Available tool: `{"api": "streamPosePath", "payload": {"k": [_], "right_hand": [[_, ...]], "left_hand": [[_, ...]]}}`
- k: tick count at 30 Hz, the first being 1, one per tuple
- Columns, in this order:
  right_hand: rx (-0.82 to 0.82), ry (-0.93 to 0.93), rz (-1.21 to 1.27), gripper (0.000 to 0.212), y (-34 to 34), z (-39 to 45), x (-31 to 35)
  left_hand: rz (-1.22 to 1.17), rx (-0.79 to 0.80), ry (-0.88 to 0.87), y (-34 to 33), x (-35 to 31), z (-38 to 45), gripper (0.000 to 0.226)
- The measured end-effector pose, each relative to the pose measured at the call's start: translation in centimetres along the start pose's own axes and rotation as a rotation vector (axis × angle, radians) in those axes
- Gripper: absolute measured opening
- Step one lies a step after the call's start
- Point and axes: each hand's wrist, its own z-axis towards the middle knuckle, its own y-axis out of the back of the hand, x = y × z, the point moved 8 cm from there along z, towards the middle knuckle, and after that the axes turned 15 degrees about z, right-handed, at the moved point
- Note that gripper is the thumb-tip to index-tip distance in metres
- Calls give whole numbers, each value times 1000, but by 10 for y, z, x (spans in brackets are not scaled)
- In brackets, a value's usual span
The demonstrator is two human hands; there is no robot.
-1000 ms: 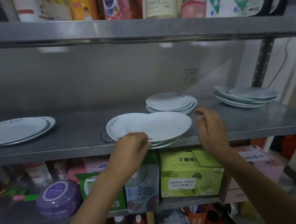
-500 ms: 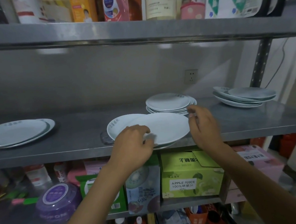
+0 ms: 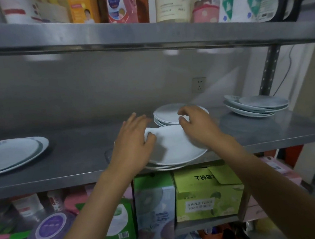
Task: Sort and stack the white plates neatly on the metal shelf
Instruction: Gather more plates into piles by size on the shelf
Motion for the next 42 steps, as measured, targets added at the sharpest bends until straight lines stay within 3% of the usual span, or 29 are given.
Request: {"api": "streamPosePath", "payload": {"k": [11, 19, 21, 24, 27, 30, 35, 42], "right_hand": [[143, -336, -202, 27, -66, 56, -17], [244, -551, -337, 33, -93, 56, -32], [270, -566, -355, 35, -98, 56, -34], [299, -561, -379, 36, -102, 57, -38], [325, -540, -413, 21, -105, 55, -42], [324, -512, -467, 35, -105, 57, -38], [340, -459, -548, 35, -104, 63, -24], [280, -502, -536, 19, -97, 67, -19]], "left_hand": [[-136, -42, -43, 17, 90, 22, 37], [-239, 22, -39, 0, 136, 22, 40], [-263, 26, -33, -2, 142, 22, 44], [-285, 10, -30, -4, 149, 25, 32], [-293, -4, -33, -5, 154, 28, 31], [-289, -1, -25, -7, 154, 30, 31], [-294, -1, -34, -9, 153, 32, 31], [-265, 2, -36, -10, 156, 34, 32]]}}
